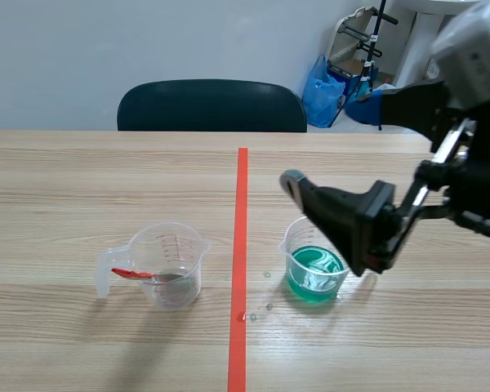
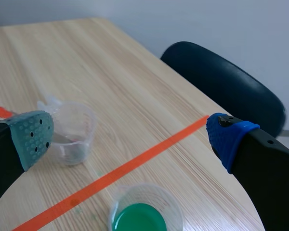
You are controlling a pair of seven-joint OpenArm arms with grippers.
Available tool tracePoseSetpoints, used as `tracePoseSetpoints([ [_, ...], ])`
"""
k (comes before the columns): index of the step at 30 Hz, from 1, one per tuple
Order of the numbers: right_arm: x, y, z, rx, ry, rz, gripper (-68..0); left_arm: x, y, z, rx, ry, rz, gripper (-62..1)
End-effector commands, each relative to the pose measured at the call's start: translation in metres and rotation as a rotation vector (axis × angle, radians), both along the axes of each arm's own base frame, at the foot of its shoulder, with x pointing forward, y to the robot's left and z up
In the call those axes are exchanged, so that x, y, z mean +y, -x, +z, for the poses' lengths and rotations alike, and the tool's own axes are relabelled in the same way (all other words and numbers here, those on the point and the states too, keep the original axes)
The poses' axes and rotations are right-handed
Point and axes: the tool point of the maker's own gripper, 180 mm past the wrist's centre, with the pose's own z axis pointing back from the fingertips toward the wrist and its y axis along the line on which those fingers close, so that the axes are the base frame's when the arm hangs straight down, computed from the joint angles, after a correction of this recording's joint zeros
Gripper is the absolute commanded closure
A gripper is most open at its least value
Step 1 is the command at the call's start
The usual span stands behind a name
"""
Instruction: Do the redox reaction experiment
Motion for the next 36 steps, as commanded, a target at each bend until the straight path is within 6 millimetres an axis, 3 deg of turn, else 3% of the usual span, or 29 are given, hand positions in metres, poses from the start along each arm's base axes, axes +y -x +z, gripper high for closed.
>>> tracePoseSetpoints([
  [1,-0.002,0.002,0.012,-0.033,-0.011,-0.001,-67.9,0.0,-0.002,0.008,-0.035,-0.003,-0.008,-62.3],
  [7,-0.02,0.012,0.022,-0.028,-0.016,-0.057,-67.9,-0.011,-0.01,0.021,-0.085,0.007,-0.041,-62.3],
  [13,-0.019,0.02,0.034,-0.001,0.017,-0.067,-67.9,-0.018,-0.015,0.03,-0.12,0.015,-0.061,-62.3],
  [21,-0.018,0.021,0.03,0.032,0.04,-0.072,-67.9,-0.024,-0.019,0.039,-0.151,0.02,-0.088,-62.3],
  [30,-0.018,0.022,0.029,0.033,0.044,-0.068,-67.9,-0.003,-0.022,0.066,-0.254,0.114,-0.005,-62.3],
  [36,-0.018,0.022,0.029,0.035,0.046,-0.068,-67.9,-0.014,-0.021,0.056,-0.223,0.032,-0.087,-62.3],
])
